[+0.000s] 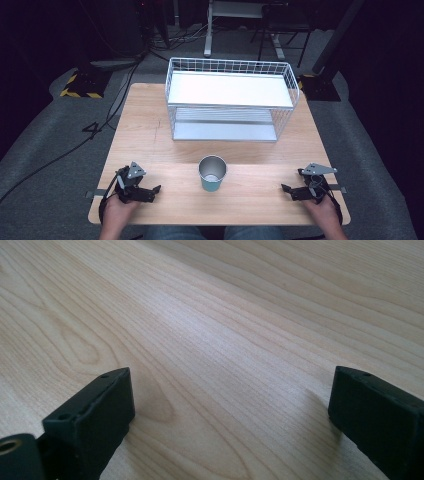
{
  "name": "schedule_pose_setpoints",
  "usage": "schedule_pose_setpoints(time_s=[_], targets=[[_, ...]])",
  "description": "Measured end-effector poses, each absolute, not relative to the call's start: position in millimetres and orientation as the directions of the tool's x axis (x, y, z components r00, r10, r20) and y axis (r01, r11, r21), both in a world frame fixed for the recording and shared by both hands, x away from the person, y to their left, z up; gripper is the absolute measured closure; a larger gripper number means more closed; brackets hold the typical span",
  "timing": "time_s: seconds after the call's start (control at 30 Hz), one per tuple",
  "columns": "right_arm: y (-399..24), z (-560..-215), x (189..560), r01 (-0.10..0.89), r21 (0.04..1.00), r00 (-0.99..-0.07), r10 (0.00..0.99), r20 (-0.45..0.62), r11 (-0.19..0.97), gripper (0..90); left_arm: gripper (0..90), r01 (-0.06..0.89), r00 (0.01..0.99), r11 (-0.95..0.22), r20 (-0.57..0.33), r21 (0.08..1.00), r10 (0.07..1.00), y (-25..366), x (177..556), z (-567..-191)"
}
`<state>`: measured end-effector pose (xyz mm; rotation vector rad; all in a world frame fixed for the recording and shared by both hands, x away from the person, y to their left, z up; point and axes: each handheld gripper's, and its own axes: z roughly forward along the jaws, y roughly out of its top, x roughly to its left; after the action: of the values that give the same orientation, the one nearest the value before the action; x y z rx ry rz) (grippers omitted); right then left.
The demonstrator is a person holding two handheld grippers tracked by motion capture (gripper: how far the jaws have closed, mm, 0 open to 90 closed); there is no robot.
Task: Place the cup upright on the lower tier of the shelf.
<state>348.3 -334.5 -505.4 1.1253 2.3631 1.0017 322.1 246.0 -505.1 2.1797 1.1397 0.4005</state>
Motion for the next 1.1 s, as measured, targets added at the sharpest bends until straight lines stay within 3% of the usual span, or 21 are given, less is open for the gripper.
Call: schedule_pose_setpoints(time_s=[0.5,1.1], targets=[[-335,-505,349,0.541,0.720,-0.624,0.781,-0.004,0.436,5.1,4.3,0.602,0.583,-0.385,-0.056,0.700,0.811,243,317,-481],[-334,-505,348,0.543,0.720,-0.620,0.785,-0.004,0.433,5.2,5.1,0.457,0.694,-0.369,-0.065,0.809,0.717,200,306,-464]])
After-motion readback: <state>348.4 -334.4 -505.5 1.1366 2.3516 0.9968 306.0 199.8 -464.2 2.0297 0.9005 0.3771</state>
